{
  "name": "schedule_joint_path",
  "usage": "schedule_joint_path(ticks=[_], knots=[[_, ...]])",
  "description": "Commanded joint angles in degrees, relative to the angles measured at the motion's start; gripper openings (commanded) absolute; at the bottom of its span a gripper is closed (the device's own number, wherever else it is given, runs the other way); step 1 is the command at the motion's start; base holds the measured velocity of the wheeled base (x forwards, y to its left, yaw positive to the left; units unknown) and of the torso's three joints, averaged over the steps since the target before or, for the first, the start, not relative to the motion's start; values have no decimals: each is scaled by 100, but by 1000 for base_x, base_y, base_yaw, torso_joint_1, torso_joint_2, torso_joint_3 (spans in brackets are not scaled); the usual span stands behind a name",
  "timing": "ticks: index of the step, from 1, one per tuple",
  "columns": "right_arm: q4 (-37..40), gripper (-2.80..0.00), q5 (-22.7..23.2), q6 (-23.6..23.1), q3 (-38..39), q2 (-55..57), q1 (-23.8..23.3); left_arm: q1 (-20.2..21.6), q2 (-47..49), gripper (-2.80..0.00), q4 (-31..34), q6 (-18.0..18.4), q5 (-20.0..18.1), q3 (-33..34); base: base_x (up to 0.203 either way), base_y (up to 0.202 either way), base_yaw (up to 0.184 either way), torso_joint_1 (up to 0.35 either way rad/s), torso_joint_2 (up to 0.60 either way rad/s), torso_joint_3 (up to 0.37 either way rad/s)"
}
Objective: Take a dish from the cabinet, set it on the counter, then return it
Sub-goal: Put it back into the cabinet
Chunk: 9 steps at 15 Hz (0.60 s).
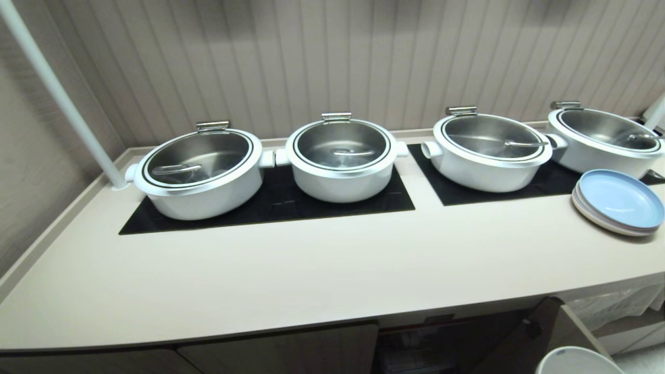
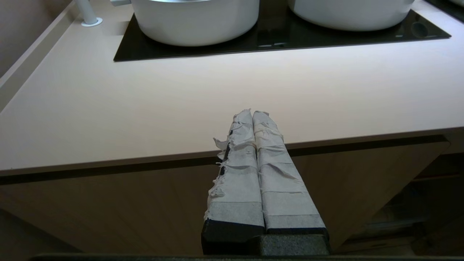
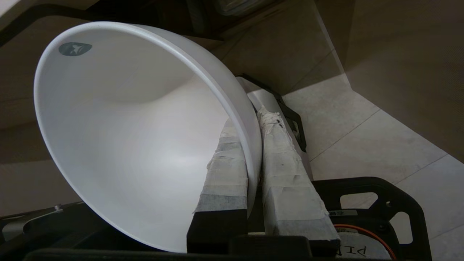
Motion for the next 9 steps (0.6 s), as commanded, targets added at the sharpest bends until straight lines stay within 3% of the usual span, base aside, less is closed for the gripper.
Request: schedule_joint_path(ticks=[1, 9], knots=[[52, -280, -3, 17, 121, -273, -3, 0, 0, -280, 0, 0, 0, -5, 0, 0, 0, 0, 0, 0], [267, -280, 60, 139, 361, -712, 24, 0, 0, -280, 0, 0, 0, -6, 0, 0, 0, 0, 0, 0]])
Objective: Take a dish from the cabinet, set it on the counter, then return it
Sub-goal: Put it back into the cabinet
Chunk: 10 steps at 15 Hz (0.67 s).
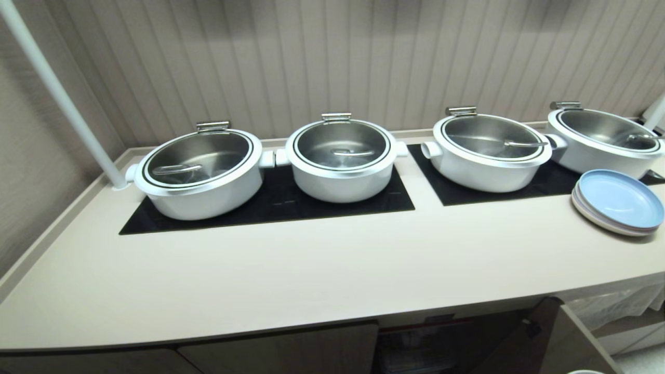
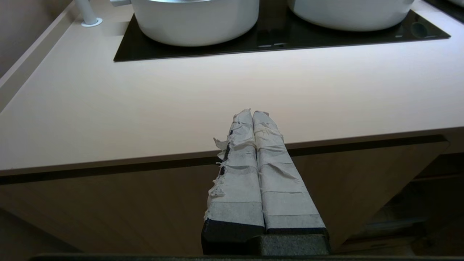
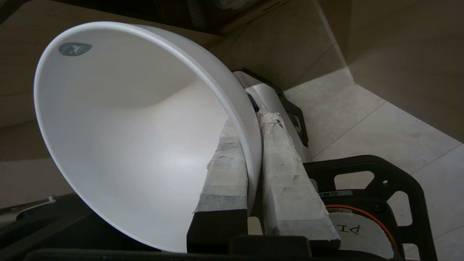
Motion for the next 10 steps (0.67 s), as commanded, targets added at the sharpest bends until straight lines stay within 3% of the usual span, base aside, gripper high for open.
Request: schedule_joint_path(ticks=[1, 7, 10], knots=[[7, -280, 88, 12, -19, -63, 34, 0, 0, -280, 0, 0, 2, -2, 0, 0, 0, 0, 0, 0], [16, -280, 600, -33, -223, -45, 136, 0, 0, -280, 0, 0, 2, 2, 0, 0, 0, 0, 0, 0], [32, -280, 637, -248, -250, 89, 224, 0, 0, -280, 0, 0, 2, 2, 0, 0, 0, 0, 0, 0]])
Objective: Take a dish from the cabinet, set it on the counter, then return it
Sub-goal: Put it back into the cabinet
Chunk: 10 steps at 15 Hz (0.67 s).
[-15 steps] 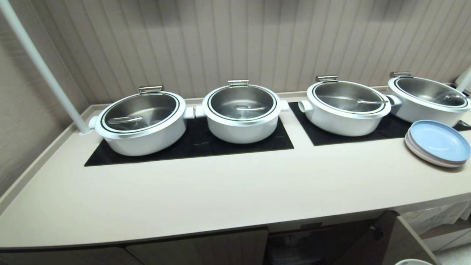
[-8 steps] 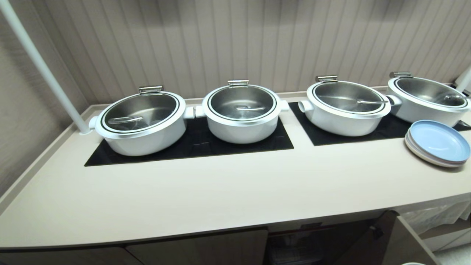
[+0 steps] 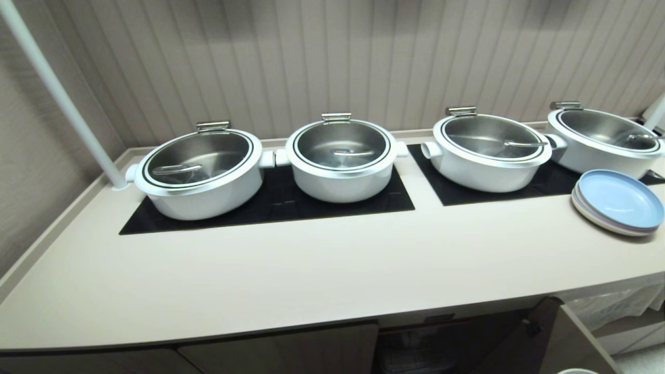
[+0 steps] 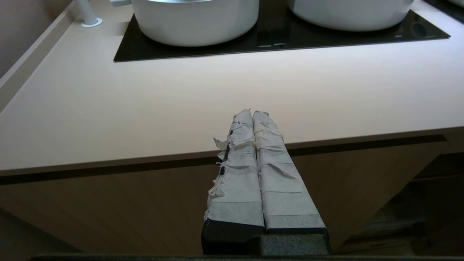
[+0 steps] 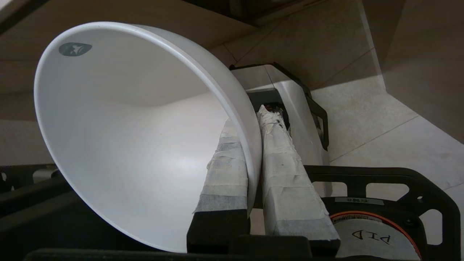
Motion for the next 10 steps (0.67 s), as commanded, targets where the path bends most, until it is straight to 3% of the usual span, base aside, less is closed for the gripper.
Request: schedule_joint_path(ticks=[1, 10], knots=[[5, -280, 10, -18, -8, 112, 40, 0, 0, -280, 0, 0, 0, 2, 0, 0, 0, 0, 0, 0], [-18, -280, 123, -58, -100, 500, 513, 0, 0, -280, 0, 0, 0, 2, 0, 0, 0, 0, 0, 0]])
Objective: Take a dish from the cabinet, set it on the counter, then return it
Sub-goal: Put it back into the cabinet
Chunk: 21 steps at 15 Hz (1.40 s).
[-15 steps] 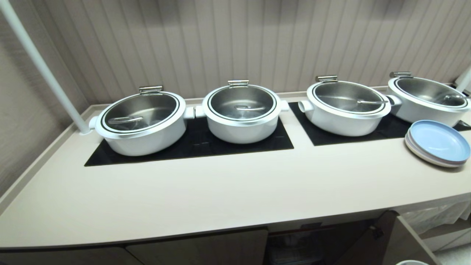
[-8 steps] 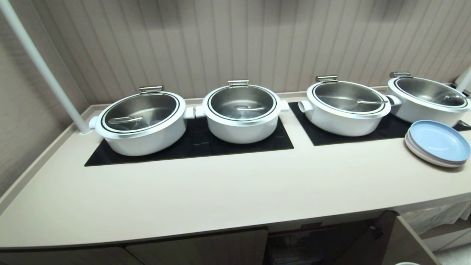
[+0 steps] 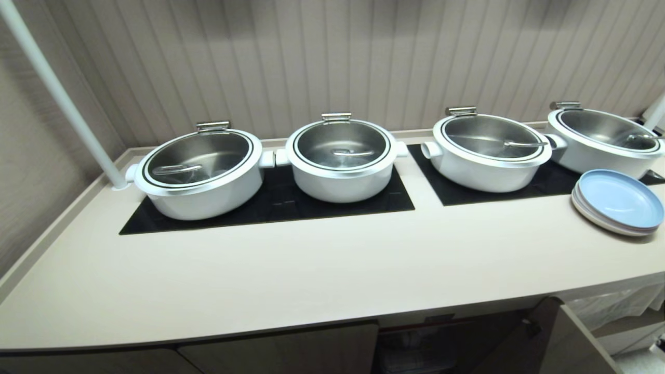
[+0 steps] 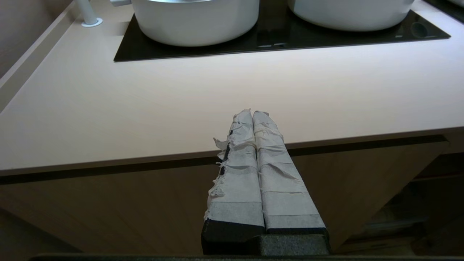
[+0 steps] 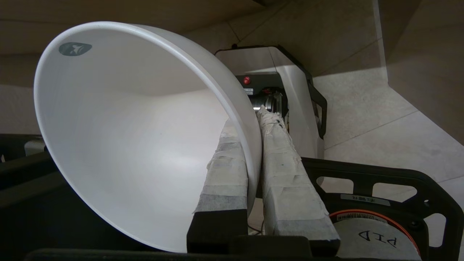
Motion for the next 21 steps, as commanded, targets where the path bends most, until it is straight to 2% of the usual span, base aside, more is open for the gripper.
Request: schedule_joint_path(ticks=[1, 21], knots=[[-6, -280, 10, 15, -30, 149, 61, 0, 0, -280, 0, 0, 0, -3, 0, 0, 0, 0, 0, 0], [123, -280, 10, -38, -337, 256, 274, 0, 0, -280, 0, 0, 0, -6, 0, 0, 0, 0, 0, 0]])
